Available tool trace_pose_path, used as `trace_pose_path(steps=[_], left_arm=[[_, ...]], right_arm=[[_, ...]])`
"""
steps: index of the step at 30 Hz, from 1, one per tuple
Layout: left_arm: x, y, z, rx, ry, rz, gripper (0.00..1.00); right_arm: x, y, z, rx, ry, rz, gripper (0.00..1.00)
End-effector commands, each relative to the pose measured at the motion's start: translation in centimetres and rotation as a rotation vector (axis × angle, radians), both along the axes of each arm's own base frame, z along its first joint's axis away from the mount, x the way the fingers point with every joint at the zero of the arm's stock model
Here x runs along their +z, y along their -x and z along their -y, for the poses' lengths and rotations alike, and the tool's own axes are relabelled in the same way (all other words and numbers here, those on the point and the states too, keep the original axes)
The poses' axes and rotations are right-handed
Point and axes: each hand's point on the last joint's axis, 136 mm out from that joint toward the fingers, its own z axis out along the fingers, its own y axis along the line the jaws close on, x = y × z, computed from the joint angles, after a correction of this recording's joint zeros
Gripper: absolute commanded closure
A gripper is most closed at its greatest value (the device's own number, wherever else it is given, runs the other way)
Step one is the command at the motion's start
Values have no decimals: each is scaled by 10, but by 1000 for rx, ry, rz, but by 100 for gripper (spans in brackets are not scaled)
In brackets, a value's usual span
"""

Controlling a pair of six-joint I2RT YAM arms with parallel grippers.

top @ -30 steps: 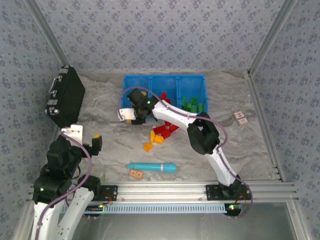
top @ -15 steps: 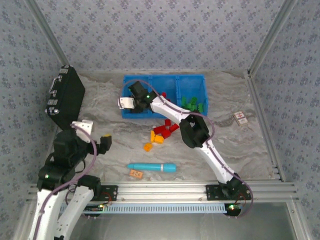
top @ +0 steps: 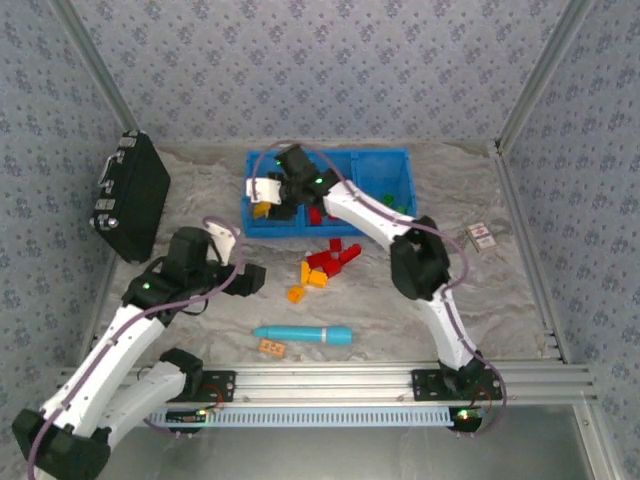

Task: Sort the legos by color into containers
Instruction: Place the lego in the container, then pick up the lego from the center of the table.

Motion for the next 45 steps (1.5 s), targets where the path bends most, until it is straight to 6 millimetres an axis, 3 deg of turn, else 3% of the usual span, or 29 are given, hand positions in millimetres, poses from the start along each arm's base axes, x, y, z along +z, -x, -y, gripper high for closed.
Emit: trace_pose_path(steps=[1, 5, 10, 14, 17, 18, 21, 27, 32, 45], left_arm=[[3, -13, 17, -9, -55, 23, 2], [-22, -25, 38, -19, -72, -12, 2], [-51, -30, 61, -55, -78, -43, 2], [-69, -26, 76, -84, -102, -92, 2], [-80, -24, 85, -89, -122, -118, 2], [-84, -23, 87, -89, -135, -127, 2], [-97, -22, 92, -98, -192, -159, 3], [-115, -19, 107, -113, -235, -215, 4], [-126, -12, 114, -125, -272, -256, 9], [-152, -1, 103, -38, -354, -311, 23]], right_arm=[[87, 22, 32, -8, -172, 0, 29], [107, 41, 73, -90, -165, 40, 28], [114, 63, 127, -227, -242, 49, 25], [104, 80, 170, -422, -315, -69, 14], [84, 97, 191, -511, -327, -196, 10], [70, 106, 196, -522, -327, -234, 9], [51, 122, 207, -564, -380, -282, 9], [28, 138, 223, -620, -395, -341, 10], [26, 137, 234, -640, -397, -333, 10], [29, 133, 241, -680, -429, -345, 11]])
